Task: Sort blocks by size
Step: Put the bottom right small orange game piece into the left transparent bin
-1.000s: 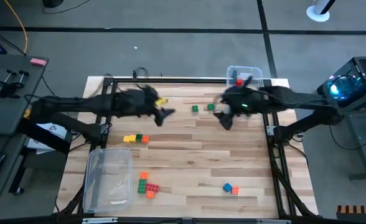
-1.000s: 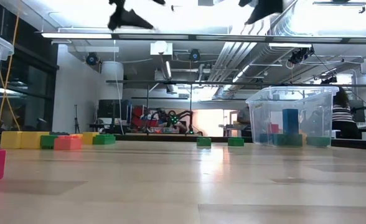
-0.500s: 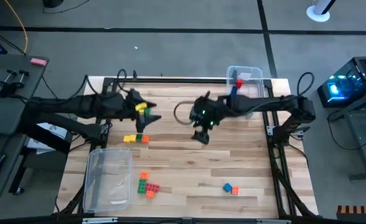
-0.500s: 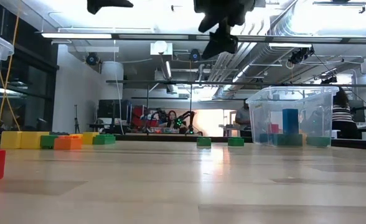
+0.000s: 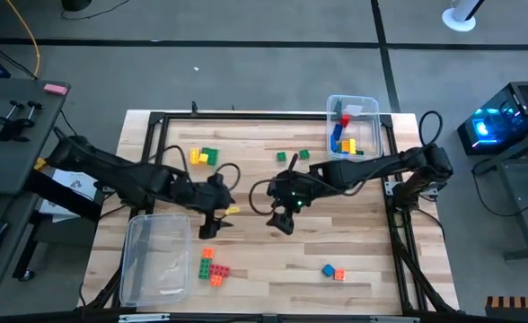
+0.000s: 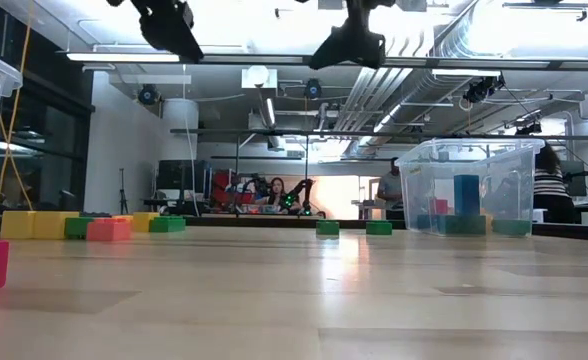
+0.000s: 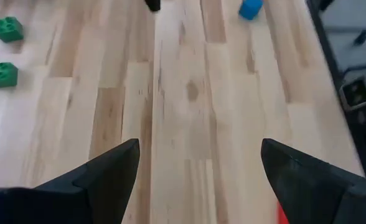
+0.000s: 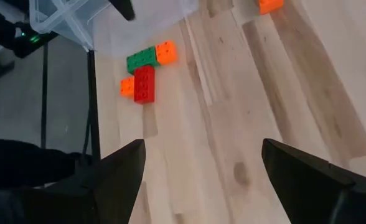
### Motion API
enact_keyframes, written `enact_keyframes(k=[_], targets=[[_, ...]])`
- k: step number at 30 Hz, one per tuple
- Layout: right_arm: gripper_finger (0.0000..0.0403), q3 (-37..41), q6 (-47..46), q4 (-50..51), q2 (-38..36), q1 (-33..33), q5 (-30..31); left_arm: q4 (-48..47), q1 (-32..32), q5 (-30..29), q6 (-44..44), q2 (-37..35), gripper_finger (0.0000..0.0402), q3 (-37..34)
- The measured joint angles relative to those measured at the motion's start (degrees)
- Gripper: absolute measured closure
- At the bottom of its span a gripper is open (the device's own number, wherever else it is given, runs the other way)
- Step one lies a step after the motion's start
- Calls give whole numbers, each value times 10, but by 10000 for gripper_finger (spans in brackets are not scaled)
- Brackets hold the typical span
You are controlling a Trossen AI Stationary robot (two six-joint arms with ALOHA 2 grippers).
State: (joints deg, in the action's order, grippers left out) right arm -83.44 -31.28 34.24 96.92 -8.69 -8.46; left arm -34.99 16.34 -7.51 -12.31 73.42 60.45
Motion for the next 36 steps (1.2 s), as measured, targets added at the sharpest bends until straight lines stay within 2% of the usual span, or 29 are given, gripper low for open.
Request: enact_keyframes(k=[4, 7, 12, 14, 16, 20, 23, 25, 31, 36], targets=[[85, 0, -32, 1, 0, -26, 20, 2, -6, 9, 19, 13, 81, 0], [85, 0, -38, 21, 0, -49, 19, 3, -11, 11, 3, 12, 81, 0], [85, 10, -49, 196, 0, -114, -6, 2, -14, -2, -80, 6, 81, 0], [85, 44, -62, 243, -4, -154, -43, 2, -13, -19, -119, 6, 81, 0], [85, 99, -97, 250, -13, -200, -76, 7, -12, -32, -155, 6, 81, 0], [85, 201, -222, 150, -36, -294, -103, 19, -10, -56, -205, 7, 81, 0], [85, 244, -315, 69, -40, -343, -63, 29, -4, -80, -220, 7, 81, 0], [85, 254, -342, 41, -39, -362, -27, 37, -1, -95, -224, 7, 81, 0], [85, 250, -344, 62, -29, -383, 75, 61, -2, -126, -230, 7, 81, 0], [85, 252, -314, 62, -28, -382, 102, 62, -3, -136, -230, 7, 81, 0]])
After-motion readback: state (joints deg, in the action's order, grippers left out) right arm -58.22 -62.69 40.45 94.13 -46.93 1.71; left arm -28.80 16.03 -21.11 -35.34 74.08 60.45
